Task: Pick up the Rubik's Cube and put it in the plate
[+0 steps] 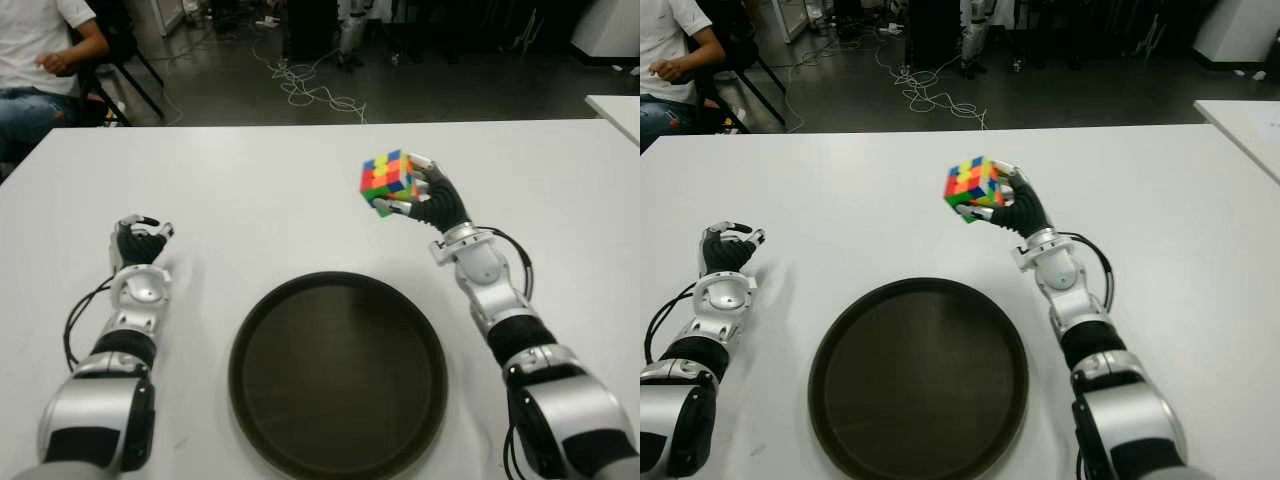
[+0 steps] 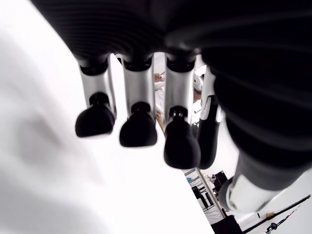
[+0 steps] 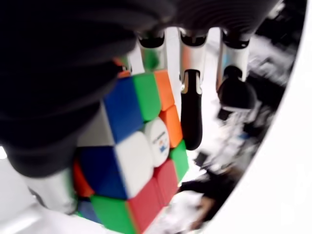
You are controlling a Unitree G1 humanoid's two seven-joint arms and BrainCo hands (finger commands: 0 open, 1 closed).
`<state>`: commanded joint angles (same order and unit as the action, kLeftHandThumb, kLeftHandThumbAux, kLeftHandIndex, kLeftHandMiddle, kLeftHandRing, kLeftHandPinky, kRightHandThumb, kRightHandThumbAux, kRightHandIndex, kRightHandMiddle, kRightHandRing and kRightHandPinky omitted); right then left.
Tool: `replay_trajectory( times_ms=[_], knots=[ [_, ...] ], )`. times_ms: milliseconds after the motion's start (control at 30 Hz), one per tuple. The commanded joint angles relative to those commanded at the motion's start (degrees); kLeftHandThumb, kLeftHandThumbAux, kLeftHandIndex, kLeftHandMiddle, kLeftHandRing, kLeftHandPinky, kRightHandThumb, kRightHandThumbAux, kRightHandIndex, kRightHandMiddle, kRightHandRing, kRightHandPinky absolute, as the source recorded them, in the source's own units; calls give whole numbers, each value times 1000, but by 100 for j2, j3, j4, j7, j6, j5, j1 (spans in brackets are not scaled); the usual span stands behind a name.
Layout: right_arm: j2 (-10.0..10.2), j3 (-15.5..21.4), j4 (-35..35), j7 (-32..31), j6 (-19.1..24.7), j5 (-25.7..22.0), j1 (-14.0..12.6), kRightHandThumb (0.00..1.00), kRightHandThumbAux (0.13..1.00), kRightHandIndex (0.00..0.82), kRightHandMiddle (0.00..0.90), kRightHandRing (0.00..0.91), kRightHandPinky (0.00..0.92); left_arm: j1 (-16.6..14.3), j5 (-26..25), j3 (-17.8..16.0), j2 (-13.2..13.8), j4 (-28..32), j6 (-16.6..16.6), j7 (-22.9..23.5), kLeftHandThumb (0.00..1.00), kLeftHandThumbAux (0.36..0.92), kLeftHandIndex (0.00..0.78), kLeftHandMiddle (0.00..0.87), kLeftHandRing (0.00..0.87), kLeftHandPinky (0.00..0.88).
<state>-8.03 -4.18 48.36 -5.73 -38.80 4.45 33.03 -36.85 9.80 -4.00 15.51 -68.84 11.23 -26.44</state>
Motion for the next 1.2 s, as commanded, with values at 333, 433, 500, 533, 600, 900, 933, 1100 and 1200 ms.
replay_trajectory(
  times_ms=[333,433,500,533,600,900,933,1100,1200],
  knots=[
    [92,-76,-1085,-289,187,-14,-463,273,666,612,815,850,854,20,-29,-24,-24,34,38,-17,712,700,442,810,812,808],
    [78,-89,-1313,-387,251,-5,-560,254,665,617,813,849,855,26,-32,-29,-25,38,55,-18,712,700,443,811,813,808],
    [76,-91,-1419,-436,302,5,-600,245,666,620,813,850,856,29,-36,-32,-25,40,66,-15,712,700,443,812,813,807],
    [74,-91,-1461,-457,325,8,-615,243,666,621,813,850,856,30,-37,-33,-25,42,71,-14,712,700,443,812,813,807],
    [65,-99,-1544,-532,392,-5,-642,238,665,620,812,849,854,29,-37,-34,-26,42,76,-17,712,701,443,812,813,804],
    [-8,-134,-1785,-844,669,4,-750,217,659,628,807,843,846,22,-37,-38,-28,30,87,-20,712,701,443,814,812,800],
    [-35,-161,-1793,-867,660,56,-755,214,659,628,807,843,845,23,-38,-40,-27,26,93,-16,712,701,443,814,812,801],
    [-151,-280,-1843,-957,674,253,-769,101,671,610,794,840,839,21,-44,-48,-24,6,104,-19,712,701,442,812,812,803],
    [-285,-409,-1935,-1050,755,443,-794,33,676,596,778,833,833,17,-42,-51,-23,-7,99,-32,712,700,442,810,812,806]
  ],
)
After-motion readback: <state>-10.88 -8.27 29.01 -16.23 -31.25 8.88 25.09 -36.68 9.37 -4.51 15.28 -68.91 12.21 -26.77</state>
